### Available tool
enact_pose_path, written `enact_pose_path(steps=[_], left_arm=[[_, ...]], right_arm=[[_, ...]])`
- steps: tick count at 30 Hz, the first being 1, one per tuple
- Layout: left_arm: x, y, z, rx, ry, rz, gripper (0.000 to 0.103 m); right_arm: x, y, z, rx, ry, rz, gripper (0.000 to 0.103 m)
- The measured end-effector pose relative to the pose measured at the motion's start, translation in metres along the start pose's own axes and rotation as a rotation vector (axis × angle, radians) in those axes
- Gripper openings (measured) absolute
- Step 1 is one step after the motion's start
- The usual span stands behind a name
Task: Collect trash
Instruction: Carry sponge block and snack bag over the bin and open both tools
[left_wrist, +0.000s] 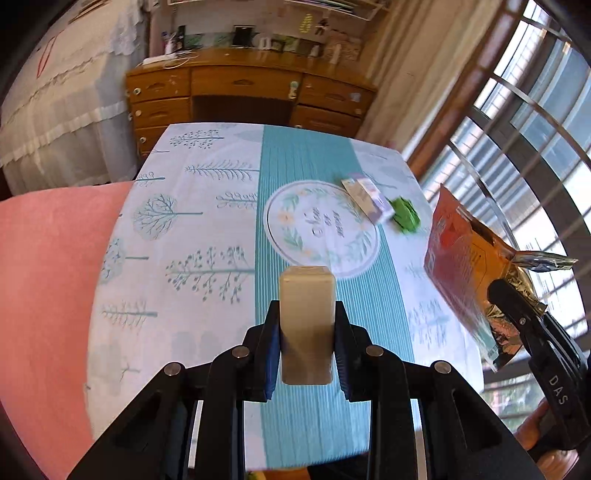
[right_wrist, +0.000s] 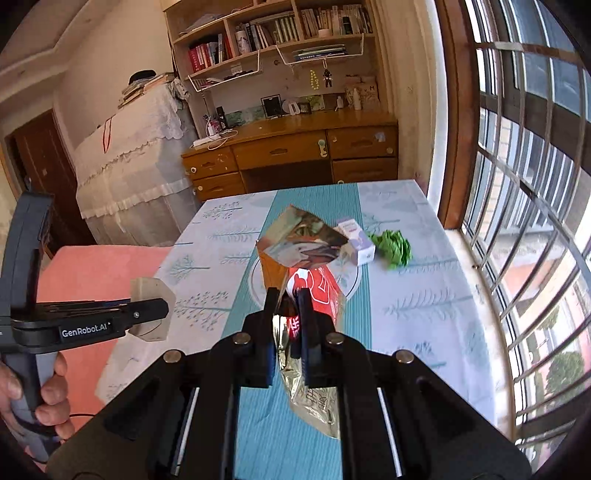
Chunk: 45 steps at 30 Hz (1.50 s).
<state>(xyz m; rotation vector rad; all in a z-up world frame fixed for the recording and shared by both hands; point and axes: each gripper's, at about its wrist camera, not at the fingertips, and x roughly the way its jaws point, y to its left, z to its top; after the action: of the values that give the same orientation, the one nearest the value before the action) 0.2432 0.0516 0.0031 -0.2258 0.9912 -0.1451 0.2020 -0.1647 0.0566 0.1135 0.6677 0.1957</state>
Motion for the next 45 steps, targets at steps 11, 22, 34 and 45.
enact_pose_path(steps=[11, 22, 34, 45], left_arm=[[-0.051, 0.012, -0.144, 0.125, 0.142, -0.091, 0.025], [0.016, 0.000, -0.283, 0.130, 0.291, -0.086, 0.025], [0.218, 0.038, -0.418, 0.043, 0.425, 0.050, 0.025], [0.351, 0.071, -0.455, 0.093, 0.412, 0.106, 0.036]], right_arm=[[-0.113, 0.045, -0.159, 0.129, 0.148, 0.010, 0.007], [-0.084, 0.032, -0.295, 0.171, 0.399, 0.057, 0.007], [0.082, -0.038, -0.473, 0.230, 0.573, -0.006, 0.007], [0.188, -0.071, -0.563, 0.192, 0.541, -0.035, 0.017]])
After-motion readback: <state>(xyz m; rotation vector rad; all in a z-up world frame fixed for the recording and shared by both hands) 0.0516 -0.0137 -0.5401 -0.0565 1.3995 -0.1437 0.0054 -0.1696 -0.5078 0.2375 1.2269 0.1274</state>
